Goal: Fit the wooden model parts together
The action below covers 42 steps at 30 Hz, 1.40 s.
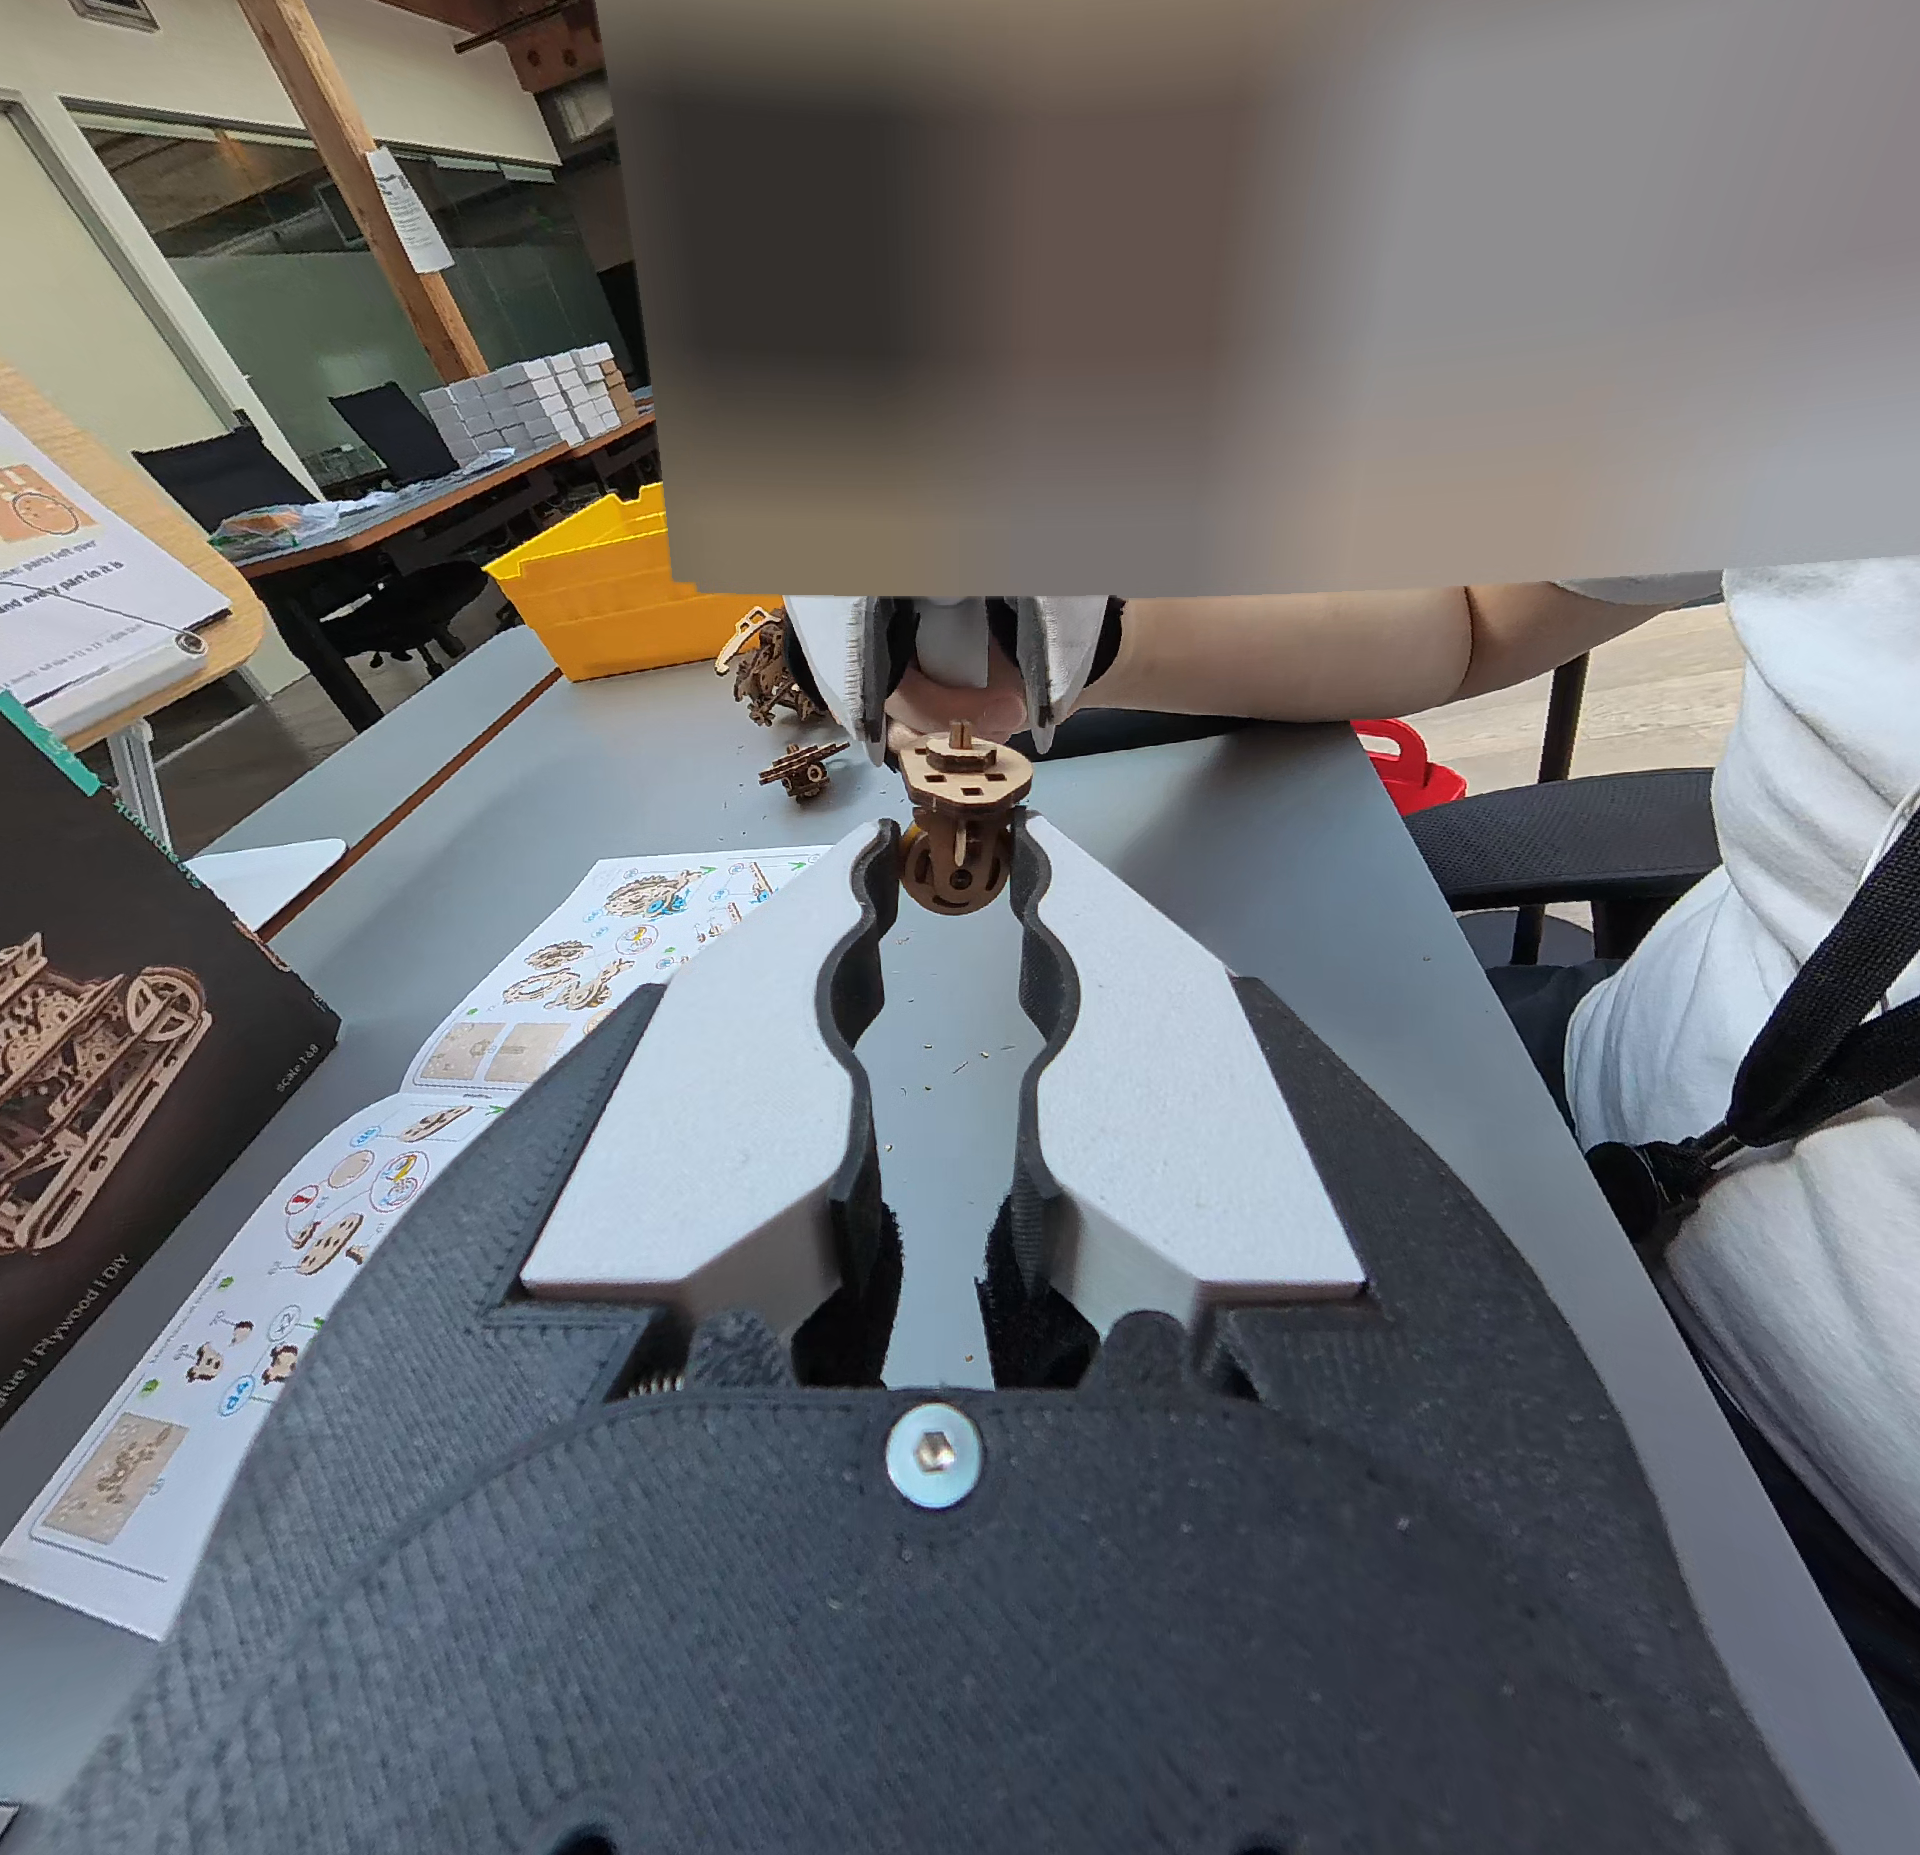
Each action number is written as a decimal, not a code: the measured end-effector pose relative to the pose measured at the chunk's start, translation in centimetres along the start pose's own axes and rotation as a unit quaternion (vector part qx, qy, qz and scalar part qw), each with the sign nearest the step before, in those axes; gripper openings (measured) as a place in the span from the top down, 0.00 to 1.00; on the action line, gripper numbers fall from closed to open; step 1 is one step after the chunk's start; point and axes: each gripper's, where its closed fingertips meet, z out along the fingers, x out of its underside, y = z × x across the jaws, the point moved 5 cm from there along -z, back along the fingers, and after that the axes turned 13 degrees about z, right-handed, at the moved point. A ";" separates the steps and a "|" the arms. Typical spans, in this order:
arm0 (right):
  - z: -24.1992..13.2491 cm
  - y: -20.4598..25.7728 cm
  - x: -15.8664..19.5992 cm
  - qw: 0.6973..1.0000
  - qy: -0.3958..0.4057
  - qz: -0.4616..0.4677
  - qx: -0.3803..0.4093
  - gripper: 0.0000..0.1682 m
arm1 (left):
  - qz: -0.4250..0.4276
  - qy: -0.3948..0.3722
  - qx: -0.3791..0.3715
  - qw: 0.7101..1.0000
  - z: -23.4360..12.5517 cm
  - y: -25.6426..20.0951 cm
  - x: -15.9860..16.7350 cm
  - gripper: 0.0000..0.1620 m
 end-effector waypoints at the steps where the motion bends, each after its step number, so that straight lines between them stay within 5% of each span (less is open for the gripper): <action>1: 0.0 0.0 0.1 1.000 0.001 -0.004 0.003 0.83 | 0.001 0.000 0.000 1.000 0.0 0.0 0.0 0.88; 36: 0.3 0.0 0.1 0.998 0.007 -0.045 0.042 0.87 | -0.006 -0.004 -0.022 1.000 -0.1 0.5 -0.1 0.88; 42: -0.2 -0.3 -0.6 0.999 -0.026 0.016 0.013 0.84 | -0.002 -0.006 -0.022 1.000 -0.2 0.4 -0.2 0.88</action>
